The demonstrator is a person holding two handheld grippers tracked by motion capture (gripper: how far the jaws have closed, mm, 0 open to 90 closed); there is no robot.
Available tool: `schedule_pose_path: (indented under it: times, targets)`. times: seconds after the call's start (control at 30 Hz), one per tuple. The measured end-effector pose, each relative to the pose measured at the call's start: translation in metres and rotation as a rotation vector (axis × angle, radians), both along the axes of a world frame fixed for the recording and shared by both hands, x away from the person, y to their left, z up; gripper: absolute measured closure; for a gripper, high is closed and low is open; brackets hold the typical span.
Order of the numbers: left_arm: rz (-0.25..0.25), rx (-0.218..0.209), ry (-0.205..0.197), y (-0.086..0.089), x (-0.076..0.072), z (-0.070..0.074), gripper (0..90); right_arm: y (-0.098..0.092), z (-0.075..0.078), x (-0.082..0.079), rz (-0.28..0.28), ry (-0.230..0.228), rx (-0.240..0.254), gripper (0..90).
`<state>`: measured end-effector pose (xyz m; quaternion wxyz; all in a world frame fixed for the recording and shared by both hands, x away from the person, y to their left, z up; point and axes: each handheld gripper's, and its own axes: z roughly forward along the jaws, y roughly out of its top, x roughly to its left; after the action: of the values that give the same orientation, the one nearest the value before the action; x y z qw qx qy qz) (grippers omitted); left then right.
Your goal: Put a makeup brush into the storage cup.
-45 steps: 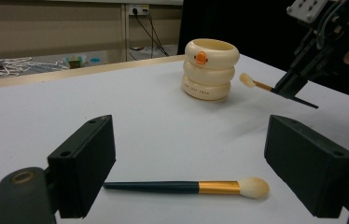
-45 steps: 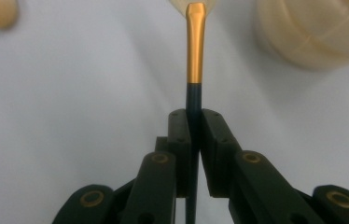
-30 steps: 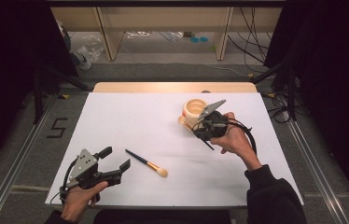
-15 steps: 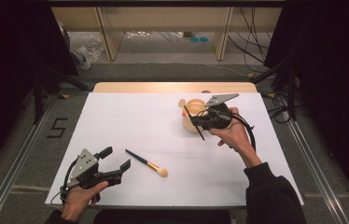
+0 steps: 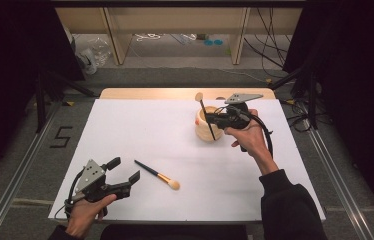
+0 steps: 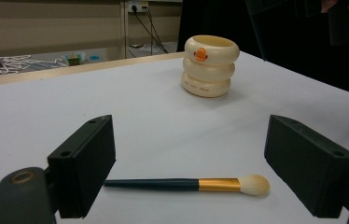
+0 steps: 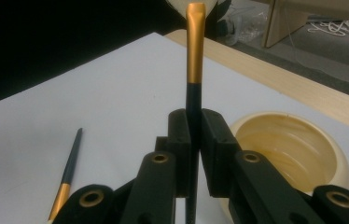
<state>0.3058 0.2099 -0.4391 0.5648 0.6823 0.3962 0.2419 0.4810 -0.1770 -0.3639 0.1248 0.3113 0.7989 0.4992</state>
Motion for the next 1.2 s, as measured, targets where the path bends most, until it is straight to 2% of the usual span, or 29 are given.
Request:
schedule_pose_path:
  times: [0.17,0.2,0.23,0.47,0.6,0.67,0.7,0.87,1.07,1.13,1.17,1.2]
  targets:
    - [-0.006,0.004,-0.001,0.0,0.0,0.0,16.1,0.0,0.006,0.005,-0.015,-0.029,0.016,83.0]
    - [-0.006,0.004,-0.001,0.0,0.0,0.0,16.1,0.0,0.006,0.005,-0.015,-0.029,0.016,83.0]
    - [0.0,0.0,0.0,0.0,0.0,0.0,16.1,-0.001,0.006,0.008,-0.025,-0.028,0.048,83.0]
    - [-0.003,0.006,0.005,0.0,0.001,0.0,16.2,-0.005,0.005,0.015,-0.058,-0.025,0.079,82.9]
    - [-0.005,0.007,0.006,0.0,0.0,0.0,16.1,-0.008,0.004,0.025,-0.078,-0.055,0.086,83.0]
    - [-0.006,0.009,0.007,0.0,0.001,-0.001,16.1,-0.008,0.007,0.027,-0.085,-0.048,0.096,83.0]
    - [-0.006,0.009,0.007,0.0,0.001,-0.001,16.1,-0.009,0.008,0.029,-0.092,-0.066,0.092,83.0]
    - [-0.006,0.01,0.007,0.0,0.0,-0.001,16.2,-0.008,0.012,0.036,-0.111,-0.089,0.112,82.9]
    - [-0.009,0.011,0.01,-0.001,0.001,-0.001,16.2,-0.007,0.009,0.047,-0.133,-0.086,0.119,82.9]
    - [-0.006,0.008,0.009,-0.001,0.0,0.0,16.2,-0.006,0.007,0.05,-0.138,-0.071,0.119,82.9]
    - [-0.007,0.009,0.009,-0.001,0.0,-0.001,16.2,-0.006,0.006,0.052,-0.139,-0.086,0.121,83.0]
    - [-0.007,0.009,0.009,-0.001,0.0,-0.001,16.2,-0.006,0.005,0.053,-0.145,-0.074,0.119,82.9]
